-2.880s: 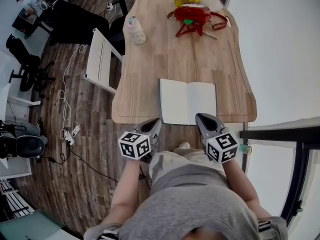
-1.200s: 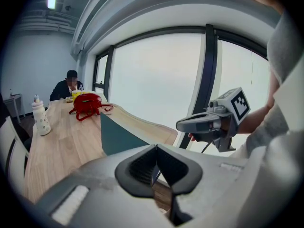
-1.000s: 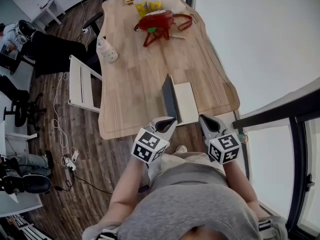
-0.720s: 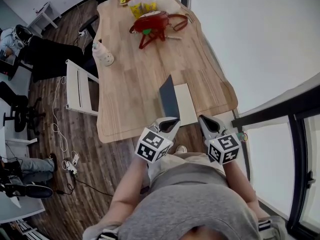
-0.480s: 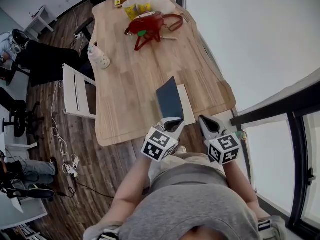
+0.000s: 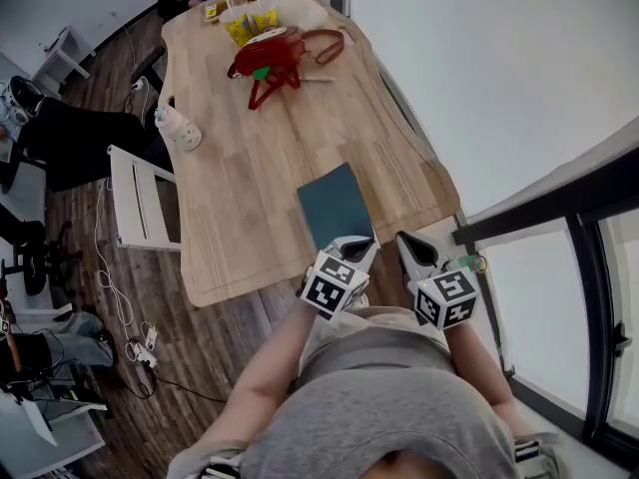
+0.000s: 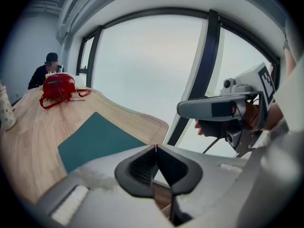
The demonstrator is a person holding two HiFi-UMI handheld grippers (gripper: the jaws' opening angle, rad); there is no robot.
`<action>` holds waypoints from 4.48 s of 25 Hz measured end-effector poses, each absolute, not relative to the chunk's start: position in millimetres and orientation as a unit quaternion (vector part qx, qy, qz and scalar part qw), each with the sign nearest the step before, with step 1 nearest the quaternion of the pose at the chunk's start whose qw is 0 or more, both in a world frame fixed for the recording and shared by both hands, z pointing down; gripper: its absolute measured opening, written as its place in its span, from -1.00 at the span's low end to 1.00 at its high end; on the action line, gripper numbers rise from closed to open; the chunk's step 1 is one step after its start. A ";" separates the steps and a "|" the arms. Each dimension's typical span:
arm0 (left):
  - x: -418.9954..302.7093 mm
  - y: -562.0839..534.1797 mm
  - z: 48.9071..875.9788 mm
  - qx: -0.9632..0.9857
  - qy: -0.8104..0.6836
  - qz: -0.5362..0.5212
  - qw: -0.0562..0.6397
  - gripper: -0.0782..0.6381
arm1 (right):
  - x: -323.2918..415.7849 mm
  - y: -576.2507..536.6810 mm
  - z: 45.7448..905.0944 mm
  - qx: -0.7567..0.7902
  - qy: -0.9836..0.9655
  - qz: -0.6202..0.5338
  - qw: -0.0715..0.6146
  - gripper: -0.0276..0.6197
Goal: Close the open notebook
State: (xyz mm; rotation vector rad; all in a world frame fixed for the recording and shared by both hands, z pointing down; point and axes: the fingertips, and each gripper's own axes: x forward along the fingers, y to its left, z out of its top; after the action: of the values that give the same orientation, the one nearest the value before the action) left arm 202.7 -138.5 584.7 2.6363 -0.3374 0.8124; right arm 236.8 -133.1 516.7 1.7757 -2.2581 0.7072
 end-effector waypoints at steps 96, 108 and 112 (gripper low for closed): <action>-90.9 124.0 501.1 0.856 -0.462 0.139 0.184 -0.77 | 14.6 121.5 481.7 0.448 -0.863 0.217 0.089 -0.92; -96.1 130.4 493.0 0.858 -0.463 0.133 0.177 -0.77 | 6.4 132.7 477.2 0.442 -0.870 0.196 0.099 -0.92; -98.2 131.5 492.8 0.858 -0.463 0.135 0.178 -0.77 | 5.1 132.8 475.3 0.442 -0.870 0.197 0.092 -0.92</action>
State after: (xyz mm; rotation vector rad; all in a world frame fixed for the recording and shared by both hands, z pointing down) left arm -98.2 131.5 492.8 2.4272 -1.3094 0.3812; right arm 5.1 132.8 475.3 1.3113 -2.5851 0.5858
